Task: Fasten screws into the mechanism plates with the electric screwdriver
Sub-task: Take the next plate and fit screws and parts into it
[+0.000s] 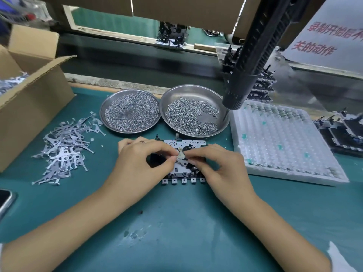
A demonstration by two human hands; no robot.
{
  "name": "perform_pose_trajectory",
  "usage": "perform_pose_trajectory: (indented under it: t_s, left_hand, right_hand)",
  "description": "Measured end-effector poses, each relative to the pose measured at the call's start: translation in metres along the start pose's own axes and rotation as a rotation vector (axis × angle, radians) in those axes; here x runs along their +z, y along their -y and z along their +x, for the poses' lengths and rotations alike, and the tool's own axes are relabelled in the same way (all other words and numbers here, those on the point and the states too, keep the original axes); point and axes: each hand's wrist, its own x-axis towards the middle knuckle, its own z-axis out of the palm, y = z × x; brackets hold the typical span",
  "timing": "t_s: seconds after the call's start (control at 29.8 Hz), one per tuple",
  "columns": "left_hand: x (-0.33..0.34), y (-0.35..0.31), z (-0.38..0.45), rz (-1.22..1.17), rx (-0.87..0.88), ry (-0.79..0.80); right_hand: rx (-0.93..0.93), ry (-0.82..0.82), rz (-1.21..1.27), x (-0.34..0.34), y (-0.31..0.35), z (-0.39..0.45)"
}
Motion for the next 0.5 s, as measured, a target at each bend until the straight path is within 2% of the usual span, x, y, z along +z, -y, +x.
perform_pose_trajectory:
  t_s: [0.27, 0.5]
  left_hand:
    - [-0.0020, -0.0022, -0.0027, 0.049, -0.011, 0.024]
    - [-0.0050, -0.0066, -0.0028, -0.067, -0.057, 0.067]
  right_hand:
    - [-0.128, 0.051, -0.139, 0.0005, 0.0005, -0.0057]
    - [-0.123, 0.073, -0.139, -0.0028, 0.0015, -0.0081]
